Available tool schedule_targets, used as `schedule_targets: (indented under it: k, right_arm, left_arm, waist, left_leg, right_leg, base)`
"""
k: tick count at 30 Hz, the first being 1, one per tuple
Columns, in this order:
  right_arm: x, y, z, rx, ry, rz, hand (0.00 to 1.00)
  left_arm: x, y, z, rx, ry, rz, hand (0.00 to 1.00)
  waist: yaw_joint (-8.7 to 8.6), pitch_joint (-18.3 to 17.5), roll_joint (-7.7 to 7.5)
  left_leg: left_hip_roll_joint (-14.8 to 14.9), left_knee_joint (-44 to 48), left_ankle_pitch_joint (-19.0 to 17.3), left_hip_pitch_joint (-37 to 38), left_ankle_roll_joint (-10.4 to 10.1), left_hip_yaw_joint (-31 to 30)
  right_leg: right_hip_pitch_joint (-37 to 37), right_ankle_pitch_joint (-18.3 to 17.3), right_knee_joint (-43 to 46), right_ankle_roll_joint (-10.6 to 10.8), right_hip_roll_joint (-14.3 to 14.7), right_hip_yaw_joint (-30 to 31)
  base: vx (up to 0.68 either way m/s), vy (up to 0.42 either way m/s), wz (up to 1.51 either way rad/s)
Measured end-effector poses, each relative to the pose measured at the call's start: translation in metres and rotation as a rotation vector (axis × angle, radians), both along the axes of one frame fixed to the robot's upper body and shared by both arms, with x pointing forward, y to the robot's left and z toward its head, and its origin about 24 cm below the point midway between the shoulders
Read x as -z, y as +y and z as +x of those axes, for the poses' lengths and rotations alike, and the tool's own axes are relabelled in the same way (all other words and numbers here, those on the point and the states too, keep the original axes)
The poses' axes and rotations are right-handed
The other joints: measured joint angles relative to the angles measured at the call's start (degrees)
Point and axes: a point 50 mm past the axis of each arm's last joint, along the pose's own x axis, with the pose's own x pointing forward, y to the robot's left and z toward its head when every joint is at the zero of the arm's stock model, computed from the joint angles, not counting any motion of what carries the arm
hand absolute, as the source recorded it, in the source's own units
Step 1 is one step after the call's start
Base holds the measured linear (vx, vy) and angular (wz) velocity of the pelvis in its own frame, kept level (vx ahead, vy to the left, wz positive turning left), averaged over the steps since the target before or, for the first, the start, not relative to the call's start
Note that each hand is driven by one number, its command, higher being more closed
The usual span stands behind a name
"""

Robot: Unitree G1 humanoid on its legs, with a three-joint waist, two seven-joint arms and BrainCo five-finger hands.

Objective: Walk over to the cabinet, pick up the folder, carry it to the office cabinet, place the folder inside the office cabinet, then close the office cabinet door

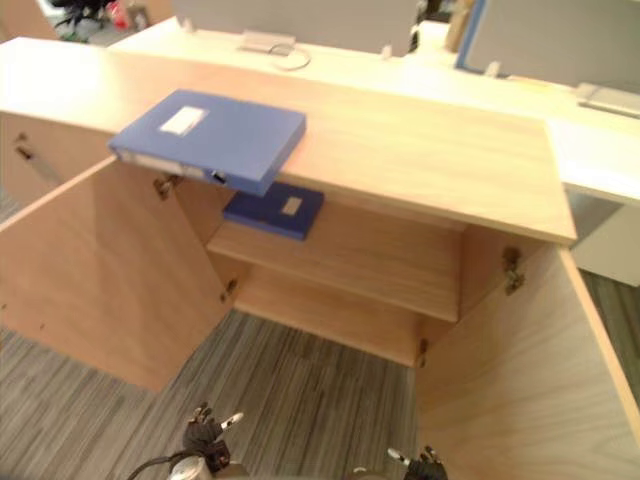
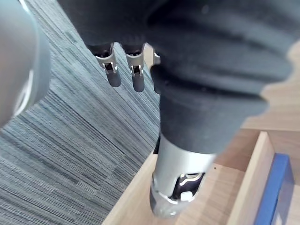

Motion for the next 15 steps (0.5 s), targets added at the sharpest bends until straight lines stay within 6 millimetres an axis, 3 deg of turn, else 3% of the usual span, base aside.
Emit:
schedule_targets:
  k: [1,3,4,5,6,7,10,11,15]
  right_arm:
    - [-0.001,0.008,0.01,-0.032,-0.016,0.01,0.0]
    - [-0.001,0.012,0.014,-0.044,-0.018,0.016,0.0]
    - [0.0,0.013,0.017,-0.048,-0.016,0.018,0.0]
    - [-0.001,0.011,0.017,-0.048,-0.016,0.011,0.0]
    - [-0.001,0.009,0.017,-0.047,-0.015,0.005,0.0]
    - [0.0,0.015,0.015,-0.048,-0.01,0.019,0.0]
    - [0.0,0.02,0.019,-0.057,-0.018,0.027,0.0]
    - [0.0,0.02,0.017,-0.056,-0.012,0.027,0.0]
    - [0.0,0.02,0.022,-0.096,-0.011,0.012,0.0]
  left_arm:
    - [-0.003,0.002,0.003,0.002,-0.02,0.008,0.0]
    - [-0.003,0.001,0.005,0.005,-0.024,0.008,0.0]
    - [-0.003,0.001,0.005,0.004,-0.024,0.008,0.0]
    - [-0.003,0.001,0.005,0.003,-0.023,0.007,0.0]
    - [-0.002,0.001,0.003,-0.001,-0.019,0.008,0.0]
    - [-0.004,0.009,0.004,-0.013,-0.022,0.028,0.0]
    - [-0.005,0.013,0.009,-0.054,-0.038,0.036,0.0]
    - [-0.001,0.012,0.004,-0.062,-0.008,0.03,0.0]
    - [0.003,0.011,-0.006,-0.104,0.02,0.003,0.0]
  waist:
    - [1.01,0.25,-0.55]
    - [1.44,0.33,-0.64]
    - [1.48,0.42,-0.76]
    - [1.54,0.18,-0.11]
    - [1.69,0.22,0.37]
    - [1.71,0.23,-1.29]
    - [2.88,1.09,-2.2]
    - [2.15,0.85,-2.02]
    - [2.5,-0.25,-1.51]
  left_leg:
    - [-0.67,0.56,-2.07,-2.75,0.91,1.41]
    - [-1.51,-2.53,-3.06,-4.99,1.58,2.55]
    - [-3.44,-11.03,-3.13,-6.63,1.94,2.49]
    - [-5.3,-25.53,2.53,-6.7,4.65,1.9]
    - [-5.89,-29.2,6.19,-6.58,3.01,0.63]
    - [-7.86,-30.09,5.81,-5.07,3.43,1.38]
    - [-11.45,-31.88,5.89,-3.6,3.62,-4.56]
    - [-13.73,-32.65,5.84,-2.58,3.54,-8.8]
    - [-15.14,-42.83,8.18,2.23,1.71,-8.22]
  right_leg:
    - [1.59,0.02,-0.62,0.04,-1.36,2.89]
    - [2.38,0.05,-0.42,0.12,-3.02,4.69]
    - [2.62,0.05,0.91,0.47,-5.1,5.39]
    - [2.77,-0.21,2.49,2.43,-6.15,5.62]
    - [2.62,-0.81,3.49,4.08,-6.55,5.98]
    - [2.65,-1.79,3.81,5.59,-8.39,6.26]
    - [0.81,0.51,-2.7,5.34,-7.23,7.27]
    - [2.21,2.4,-3.17,6.22,-7.58,8.41]
    - [1.39,3.63,-3.3,7.38,-9.01,9.33]
  base:
    - [0.3,0.15,-1.11]
    - [0.24,0.179,-0.8]
    - [0.26,0.264,-0.66]
    - [0.27,0.286,-0.58]
    - [0.28,0.26,-0.31]
    - [0.23,0.202,0.03]
    - [0.08,0.115,0.16]
    - [0.06,0.035,0.33]
    - [0.1,0.047,-0.08]
